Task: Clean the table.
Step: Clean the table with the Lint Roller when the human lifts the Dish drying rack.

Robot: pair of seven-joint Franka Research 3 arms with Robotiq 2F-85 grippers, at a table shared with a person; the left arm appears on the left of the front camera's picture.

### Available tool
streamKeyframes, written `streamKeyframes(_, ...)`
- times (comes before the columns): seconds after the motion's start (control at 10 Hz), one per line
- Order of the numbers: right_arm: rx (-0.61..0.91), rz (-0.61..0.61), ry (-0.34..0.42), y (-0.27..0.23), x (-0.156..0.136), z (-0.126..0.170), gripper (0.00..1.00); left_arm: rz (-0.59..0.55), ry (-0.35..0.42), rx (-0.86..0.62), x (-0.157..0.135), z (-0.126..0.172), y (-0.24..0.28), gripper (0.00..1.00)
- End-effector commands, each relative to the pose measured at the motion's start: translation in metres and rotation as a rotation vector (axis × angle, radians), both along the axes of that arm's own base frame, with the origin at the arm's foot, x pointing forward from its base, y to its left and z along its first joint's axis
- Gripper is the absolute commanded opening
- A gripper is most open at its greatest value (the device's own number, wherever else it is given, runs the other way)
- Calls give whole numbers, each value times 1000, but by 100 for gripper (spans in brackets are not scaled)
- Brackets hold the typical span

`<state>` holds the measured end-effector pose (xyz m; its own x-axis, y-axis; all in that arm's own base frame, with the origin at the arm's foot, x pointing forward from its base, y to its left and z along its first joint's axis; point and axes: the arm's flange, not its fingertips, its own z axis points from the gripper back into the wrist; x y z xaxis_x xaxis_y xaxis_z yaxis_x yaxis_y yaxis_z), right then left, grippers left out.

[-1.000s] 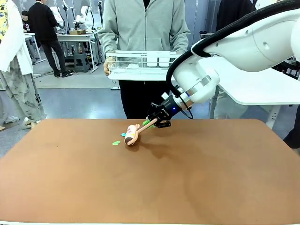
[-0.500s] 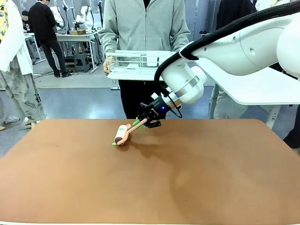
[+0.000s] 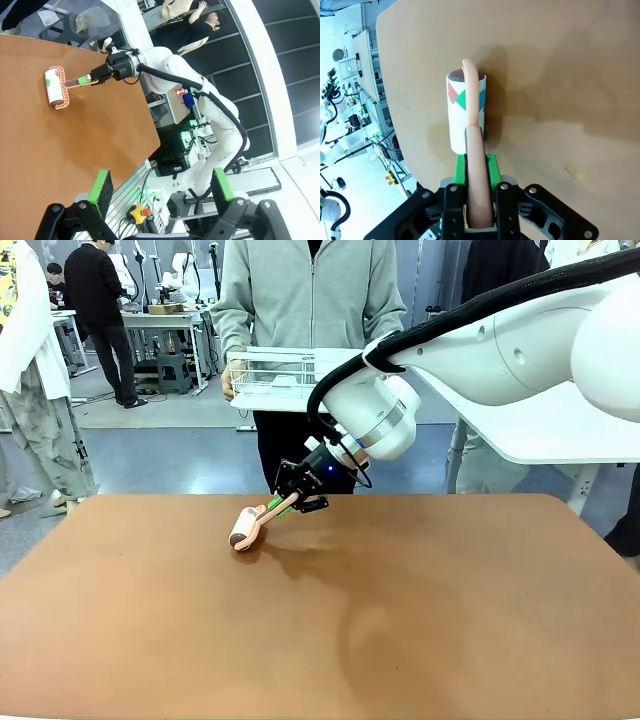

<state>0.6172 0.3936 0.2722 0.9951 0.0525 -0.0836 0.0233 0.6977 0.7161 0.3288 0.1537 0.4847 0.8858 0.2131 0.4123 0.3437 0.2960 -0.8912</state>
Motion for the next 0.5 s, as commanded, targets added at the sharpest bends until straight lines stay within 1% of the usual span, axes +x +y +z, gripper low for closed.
streamKeyframes(0.0,-182,145,127,24,-36,-64,21,-4,-21,-21,-2,2,1,100)
streamKeyframes(0.2,-194,157,129,36,-36,-63,21,-4,-21,-21,-2,2,1,100)
streamKeyframes(0.4,-170,151,115,38,-35,-52,21,-4,-21,-21,-2,2,1,100)
